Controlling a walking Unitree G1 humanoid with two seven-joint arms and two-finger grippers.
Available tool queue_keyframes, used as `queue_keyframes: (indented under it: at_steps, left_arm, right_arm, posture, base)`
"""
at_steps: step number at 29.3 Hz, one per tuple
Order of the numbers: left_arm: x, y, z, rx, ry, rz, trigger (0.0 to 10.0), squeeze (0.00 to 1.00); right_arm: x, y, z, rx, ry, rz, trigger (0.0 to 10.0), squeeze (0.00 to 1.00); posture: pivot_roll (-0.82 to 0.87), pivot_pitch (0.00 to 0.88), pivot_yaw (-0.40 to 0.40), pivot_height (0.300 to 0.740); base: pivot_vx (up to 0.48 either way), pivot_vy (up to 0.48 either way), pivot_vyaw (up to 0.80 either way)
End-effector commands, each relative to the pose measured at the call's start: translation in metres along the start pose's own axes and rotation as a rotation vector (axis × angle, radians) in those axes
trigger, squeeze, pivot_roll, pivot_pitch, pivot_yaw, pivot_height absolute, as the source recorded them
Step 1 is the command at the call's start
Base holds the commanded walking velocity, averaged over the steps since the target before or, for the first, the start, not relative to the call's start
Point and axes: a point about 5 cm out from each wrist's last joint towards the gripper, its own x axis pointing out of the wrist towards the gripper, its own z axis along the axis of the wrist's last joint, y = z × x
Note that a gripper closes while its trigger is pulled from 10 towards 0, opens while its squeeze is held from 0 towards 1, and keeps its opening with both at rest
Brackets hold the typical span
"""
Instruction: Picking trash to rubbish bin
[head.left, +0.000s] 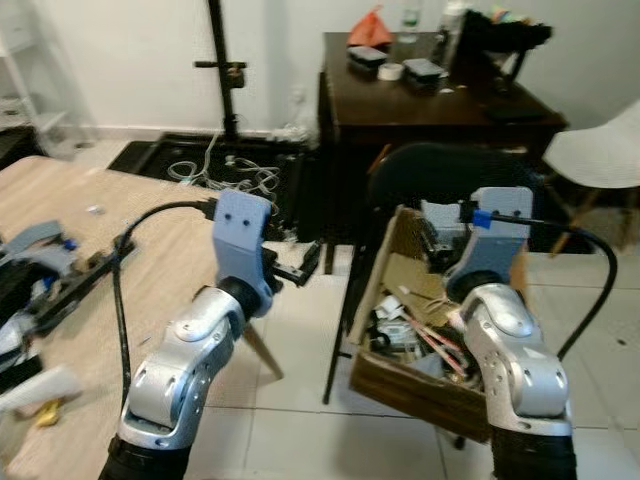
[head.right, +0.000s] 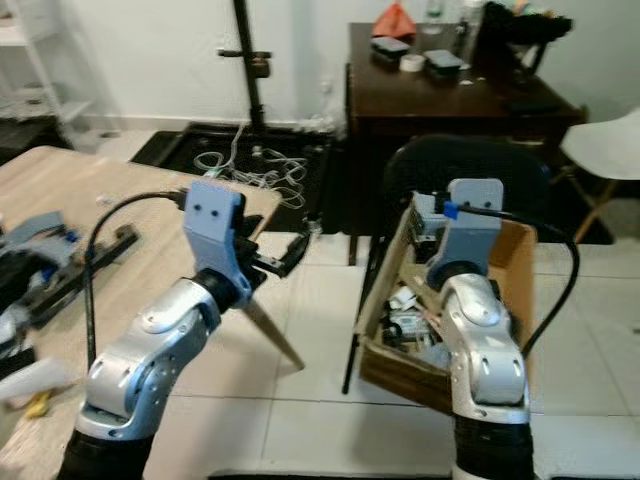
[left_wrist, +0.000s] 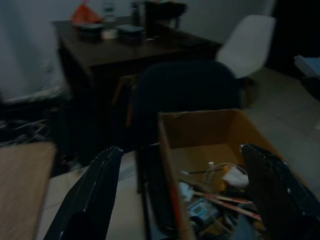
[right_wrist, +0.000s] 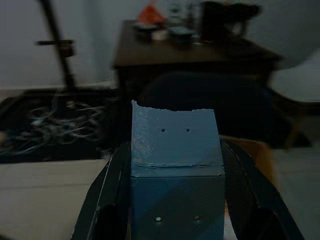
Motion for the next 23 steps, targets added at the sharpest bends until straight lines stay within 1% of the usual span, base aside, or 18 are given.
queue_keyframes:
  at_steps: [1, 3, 7, 8, 18, 23]
  left_arm:
    - [-0.0014, 0.0023, -0.0025, 0.005, 0.019, 0.01, 10.0, 0.0]
    - [-0.0013, 0.0025, -0.0025, 0.004, 0.019, 0.011, 10.0, 0.0]
    - [-0.0005, 0.0036, -0.0023, 0.0, 0.022, 0.021, 10.0, 0.0]
    - [-0.0001, 0.0033, -0.0022, 0.01, 0.026, 0.019, 10.0, 0.0]
    - [0.0011, -0.0007, -0.0024, 0.022, 0.036, 0.001, 10.0, 0.0]
    - [0.0021, -0.0027, -0.0026, 0.03, 0.038, -0.01, 10.0, 0.0]
  right_arm:
    - [-0.0012, 0.0047, -0.0026, 0.021, 0.019, 0.023, 10.0, 0.0]
    - [-0.0013, 0.0053, -0.0032, 0.024, 0.023, 0.027, 10.0, 0.0]
    - [-0.0022, 0.0086, -0.0067, 0.016, 0.046, 0.054, 10.0, 0.0]
    - [-0.003, 0.0101, -0.0083, 0.012, 0.057, 0.062, 10.0, 0.0]
    - [-0.0049, 0.0102, -0.0101, 0.017, 0.068, 0.064, 10.0, 0.0]
    - [-0.0054, 0.0095, -0.0104, 0.017, 0.074, 0.066, 10.0, 0.0]
  posture:
    - [0.16, 0.031, 0.033, 0.74]
    - [0.16, 0.031, 0.033, 0.74]
    - [0.16, 0.042, 0.034, 0.74]
    - [0.16, 0.047, 0.037, 0.74]
    - [0.16, 0.05, 0.039, 0.74]
    - [0.16, 0.05, 0.039, 0.74]
  base:
    - [0.0, 0.0, -0.8]
    - [0.0, 0.0, -0.64]
    - [0.0, 0.0, 0.0]
    - [0.0, 0.0, 0.0]
    - [0.0, 0.0, 0.0]
    - [0.0, -0.378, 0.0]
